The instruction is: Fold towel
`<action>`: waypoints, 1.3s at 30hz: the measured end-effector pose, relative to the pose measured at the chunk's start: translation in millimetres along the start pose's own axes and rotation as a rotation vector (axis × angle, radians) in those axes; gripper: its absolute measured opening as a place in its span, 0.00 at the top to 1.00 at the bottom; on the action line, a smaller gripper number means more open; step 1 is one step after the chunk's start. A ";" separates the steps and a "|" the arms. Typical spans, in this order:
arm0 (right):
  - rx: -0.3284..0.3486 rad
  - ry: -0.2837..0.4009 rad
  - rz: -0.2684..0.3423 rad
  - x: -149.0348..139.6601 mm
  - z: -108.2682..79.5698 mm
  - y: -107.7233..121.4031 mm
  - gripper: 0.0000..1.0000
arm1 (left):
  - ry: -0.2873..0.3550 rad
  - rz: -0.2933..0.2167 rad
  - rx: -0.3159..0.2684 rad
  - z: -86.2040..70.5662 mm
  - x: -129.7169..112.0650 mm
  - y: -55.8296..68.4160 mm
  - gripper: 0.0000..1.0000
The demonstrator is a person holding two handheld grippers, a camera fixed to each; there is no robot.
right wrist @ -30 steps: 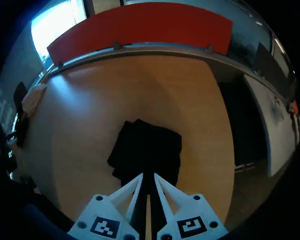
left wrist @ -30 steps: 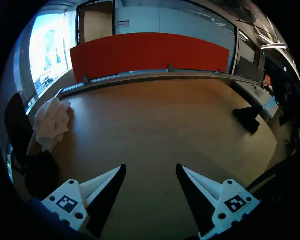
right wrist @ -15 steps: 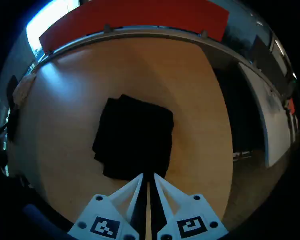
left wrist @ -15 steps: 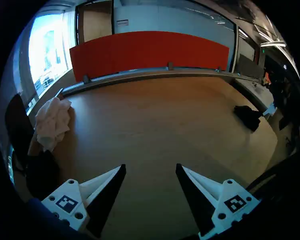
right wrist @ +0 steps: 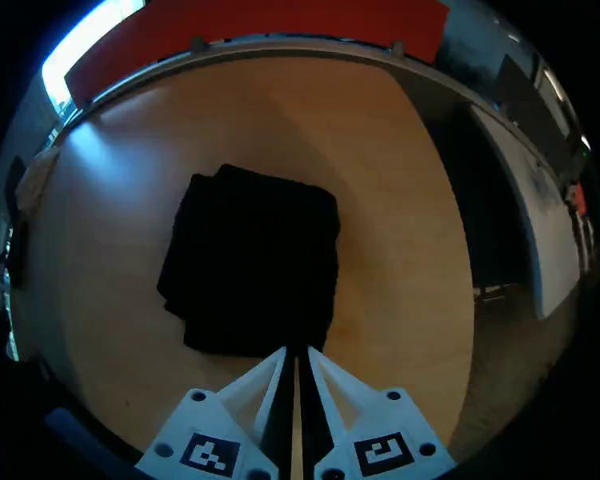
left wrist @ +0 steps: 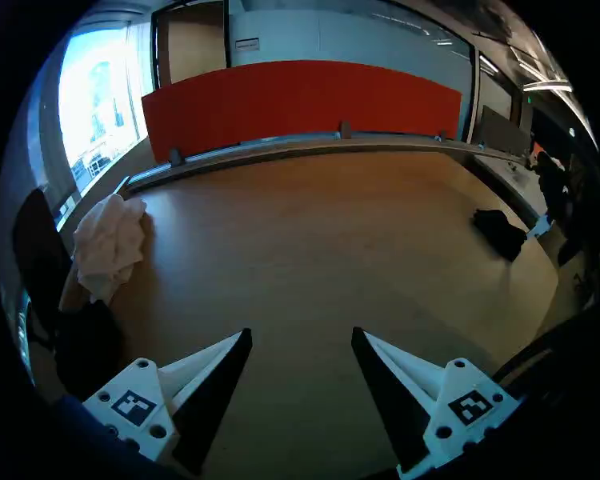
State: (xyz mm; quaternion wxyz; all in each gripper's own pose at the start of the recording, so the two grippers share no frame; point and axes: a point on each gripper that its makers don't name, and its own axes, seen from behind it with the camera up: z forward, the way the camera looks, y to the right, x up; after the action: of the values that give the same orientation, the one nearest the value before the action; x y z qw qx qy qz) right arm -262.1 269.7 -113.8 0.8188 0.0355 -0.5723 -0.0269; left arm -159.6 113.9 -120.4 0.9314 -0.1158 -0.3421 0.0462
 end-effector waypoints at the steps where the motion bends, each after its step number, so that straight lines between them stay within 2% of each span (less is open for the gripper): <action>1: -0.001 -0.002 0.002 -1.1 1.7 0.5 0.97 | -0.001 0.000 0.001 0.1 -0.3 0.0 0.08; 14: -0.002 -0.028 0.023 -16.5 22.1 0.0 0.96 | -0.012 0.005 0.014 1.1 -1.5 -1.5 0.08; 27: -0.005 -0.030 -0.011 -25.6 13.1 -2.4 0.86 | -0.009 0.000 0.005 6.1 1.0 2.0 0.08; 33: -0.011 -0.019 -0.025 -26.4 5.6 -1.9 0.60 | -0.005 -0.002 -0.003 8.3 2.7 3.0 0.08; 37: -0.008 0.007 -0.027 -19.2 0.0 -2.5 0.47 | -0.005 -0.002 -0.007 9.2 2.8 3.4 0.08; 39: -0.003 0.024 -0.026 -13.2 -2.7 -3.8 0.34 | -0.005 -0.003 -0.010 9.5 2.7 3.7 0.08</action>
State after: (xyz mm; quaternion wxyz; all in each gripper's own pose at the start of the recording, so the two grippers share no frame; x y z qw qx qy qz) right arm -264.1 267.2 -127.4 0.8252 0.0419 -0.5620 -0.0380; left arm -163.8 119.7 -112.6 0.9300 -0.1196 -0.3447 0.0435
